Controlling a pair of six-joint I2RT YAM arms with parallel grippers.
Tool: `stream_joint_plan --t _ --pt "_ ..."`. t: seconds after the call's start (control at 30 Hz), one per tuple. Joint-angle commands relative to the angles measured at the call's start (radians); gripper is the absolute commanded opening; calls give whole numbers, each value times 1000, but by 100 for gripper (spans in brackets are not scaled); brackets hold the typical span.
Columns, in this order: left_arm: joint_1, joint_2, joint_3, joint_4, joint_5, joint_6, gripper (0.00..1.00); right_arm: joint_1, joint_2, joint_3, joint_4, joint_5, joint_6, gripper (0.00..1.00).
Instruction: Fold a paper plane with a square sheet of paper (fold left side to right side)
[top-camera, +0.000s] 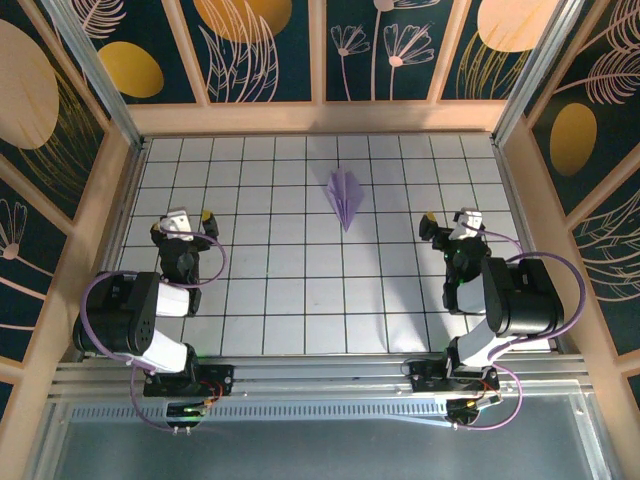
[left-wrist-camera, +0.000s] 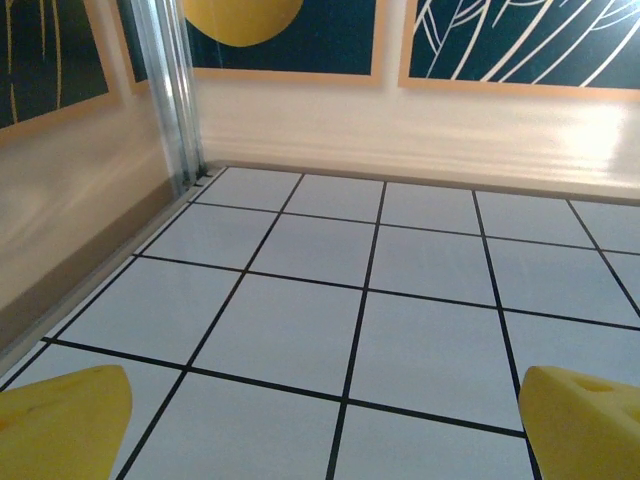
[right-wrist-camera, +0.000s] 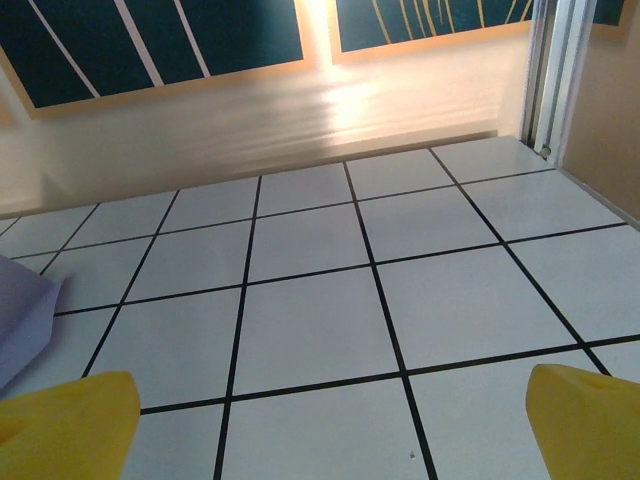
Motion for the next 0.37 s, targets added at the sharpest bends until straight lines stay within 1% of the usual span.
stream_joint_plan --t 0.0,0.33 --pt "5 -1 9 7 22 -21 99 22 1 -9 49 62 -31 99" --pt "5 -1 9 7 22 -20 99 3 0 2 20 22 -21 99"
